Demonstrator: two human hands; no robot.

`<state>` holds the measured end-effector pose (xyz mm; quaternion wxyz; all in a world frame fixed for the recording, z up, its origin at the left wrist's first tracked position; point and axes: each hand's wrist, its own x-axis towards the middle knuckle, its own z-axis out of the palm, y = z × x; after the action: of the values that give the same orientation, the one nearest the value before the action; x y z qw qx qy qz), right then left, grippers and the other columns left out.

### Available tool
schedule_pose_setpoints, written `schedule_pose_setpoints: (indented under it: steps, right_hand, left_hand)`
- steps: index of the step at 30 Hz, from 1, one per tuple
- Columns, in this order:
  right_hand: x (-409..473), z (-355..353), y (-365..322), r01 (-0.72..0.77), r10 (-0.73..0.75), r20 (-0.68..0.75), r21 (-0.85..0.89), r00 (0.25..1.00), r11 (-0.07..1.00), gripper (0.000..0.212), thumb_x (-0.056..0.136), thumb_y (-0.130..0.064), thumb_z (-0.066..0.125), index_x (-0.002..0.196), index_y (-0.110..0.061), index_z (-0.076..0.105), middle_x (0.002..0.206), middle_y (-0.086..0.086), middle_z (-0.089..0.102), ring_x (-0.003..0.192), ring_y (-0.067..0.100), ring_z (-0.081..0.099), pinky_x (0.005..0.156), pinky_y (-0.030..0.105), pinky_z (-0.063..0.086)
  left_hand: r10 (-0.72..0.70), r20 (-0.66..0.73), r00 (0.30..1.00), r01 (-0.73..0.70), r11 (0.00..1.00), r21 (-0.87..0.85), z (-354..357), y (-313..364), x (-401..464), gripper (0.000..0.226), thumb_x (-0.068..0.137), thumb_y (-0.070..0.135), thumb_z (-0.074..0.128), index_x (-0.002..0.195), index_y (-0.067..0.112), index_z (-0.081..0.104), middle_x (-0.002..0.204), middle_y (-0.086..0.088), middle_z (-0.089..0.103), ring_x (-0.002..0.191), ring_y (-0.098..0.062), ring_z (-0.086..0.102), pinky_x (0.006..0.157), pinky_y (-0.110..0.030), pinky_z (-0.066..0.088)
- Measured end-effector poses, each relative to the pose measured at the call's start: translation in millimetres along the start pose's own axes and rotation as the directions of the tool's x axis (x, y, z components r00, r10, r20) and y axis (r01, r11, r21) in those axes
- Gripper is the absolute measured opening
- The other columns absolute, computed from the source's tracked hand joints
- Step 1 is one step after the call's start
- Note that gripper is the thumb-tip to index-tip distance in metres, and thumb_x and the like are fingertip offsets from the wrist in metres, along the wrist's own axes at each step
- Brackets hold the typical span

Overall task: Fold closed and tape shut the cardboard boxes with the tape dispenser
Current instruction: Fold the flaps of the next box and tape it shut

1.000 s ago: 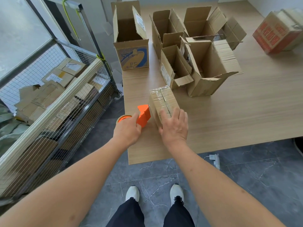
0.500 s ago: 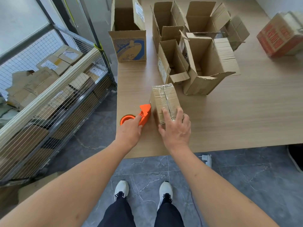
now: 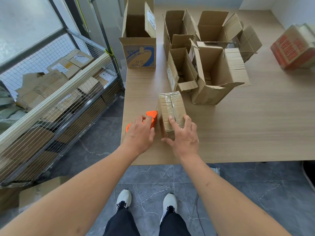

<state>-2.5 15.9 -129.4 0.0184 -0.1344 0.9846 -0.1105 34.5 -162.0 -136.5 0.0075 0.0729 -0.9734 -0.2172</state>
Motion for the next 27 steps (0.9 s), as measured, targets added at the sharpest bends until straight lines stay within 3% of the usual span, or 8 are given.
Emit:
schedule_pose_setpoints:
  steps: [6, 9, 13, 16, 20, 23, 25, 27]
  right_hand:
    - [-3, -8, 32, 0.117, -0.123, 0.030, 0.158, 0.992, 0.980, 0.092, 0.076, -0.050, 0.084, 0.153, -0.024, 0.042, 0.161, 0.004, 0.031, 0.139, 0.026, 0.039, 0.099, 0.044, 0.055]
    - [-4, -9, 46, 0.183, -0.191, 0.018, 0.202, 0.982, 0.962, 0.088, 0.080, -0.042, 0.084, 0.153, -0.015, 0.044, 0.161, 0.006, 0.035, 0.143, 0.026, 0.040, 0.106, 0.044, 0.051]
    - [-3, -6, 54, 0.276, -0.272, -0.047, 0.223, 0.961, 0.935, 0.061, 0.097, -0.037, 0.067, 0.149, -0.009, 0.050, 0.159, 0.010, 0.039, 0.140, 0.027, 0.045, 0.109, 0.042, 0.049]
    - [-2, -2, 61, 0.335, -0.307, -0.164, 0.186, 0.937, 0.924, 0.039, 0.101, -0.019, 0.064, 0.139, -0.009, 0.061, 0.152, 0.013, 0.050, 0.127, 0.031, 0.055, 0.092, 0.045, 0.058]
    - [5, -2, 67, 0.346, -0.310, -0.232, 0.136, 0.922, 0.928, 0.033, 0.091, -0.002, 0.073, 0.121, -0.014, 0.071, 0.125, 0.015, 0.062, 0.102, 0.033, 0.060, 0.074, 0.046, 0.061]
    - [9, -4, 65, 0.221, -0.172, -0.163, 0.361, 0.971, 0.906, 0.012, 0.097, -0.021, 0.069, 0.097, -0.024, 0.058, 0.093, 0.000, 0.059, 0.085, 0.020, 0.056, 0.070, 0.046, 0.056]
    - [12, -5, 65, 0.070, -0.044, -0.063, 0.497, 0.997, 0.865, 0.019, 0.096, -0.040, 0.065, 0.085, -0.028, 0.054, 0.085, -0.005, 0.057, 0.081, 0.014, 0.055, 0.077, 0.041, 0.052]
    - [12, -7, 67, 0.049, -0.038, -0.033, 0.510, 0.999, 0.859, 0.021, 0.095, -0.043, 0.063, 0.083, -0.028, 0.055, 0.082, -0.005, 0.058, 0.080, 0.014, 0.056, 0.076, 0.038, 0.051]
  left_hand:
    - [0.364, -0.015, 0.931, -0.364, 0.932, -0.002, -3, 23, 5, 0.043, 0.102, 0.036, 0.057, 0.136, 0.010, 0.062, 0.152, -0.012, 0.045, 0.132, -0.031, 0.052, 0.108, -0.042, 0.047]
    - [0.399, 0.024, 0.917, -0.400, 0.916, 0.032, 1, 32, 9, 0.042, 0.096, 0.036, 0.068, 0.130, 0.011, 0.069, 0.152, -0.013, 0.050, 0.144, -0.031, 0.043, 0.119, -0.041, 0.036]
    - [0.388, -0.013, 0.922, -0.388, 0.922, -0.005, 4, 35, 12, 0.032, 0.082, 0.013, 0.083, 0.114, 0.008, 0.078, 0.137, -0.019, 0.063, 0.132, -0.037, 0.056, 0.107, -0.048, 0.050]
    - [0.411, -0.058, 0.910, -0.413, 0.911, -0.010, 5, 33, 13, 0.034, 0.075, 0.006, 0.088, 0.108, 0.009, 0.080, 0.130, -0.018, 0.068, 0.124, -0.038, 0.063, 0.099, -0.049, 0.055]
    - [0.427, -0.067, 0.902, -0.428, 0.904, -0.003, 8, 33, 14, 0.036, 0.075, 0.004, 0.089, 0.109, 0.007, 0.079, 0.128, -0.019, 0.068, 0.122, -0.039, 0.064, 0.092, -0.051, 0.059]
    - [0.394, -0.084, 0.915, -0.399, 0.916, -0.051, 11, 34, 12, 0.032, 0.078, 0.003, 0.086, 0.109, 0.007, 0.079, 0.129, -0.017, 0.068, 0.124, -0.039, 0.062, 0.090, -0.050, 0.060]
    - [0.369, -0.087, 0.925, -0.376, 0.922, -0.094, 12, 35, 12, 0.031, 0.079, 0.002, 0.085, 0.109, 0.008, 0.080, 0.130, -0.016, 0.068, 0.125, -0.038, 0.061, 0.089, -0.047, 0.060]
    - [0.364, -0.074, 0.929, -0.370, 0.921, -0.119, 11, 35, 12, 0.031, 0.080, 0.002, 0.084, 0.110, 0.009, 0.080, 0.132, -0.015, 0.067, 0.128, -0.037, 0.059, 0.090, -0.044, 0.058]
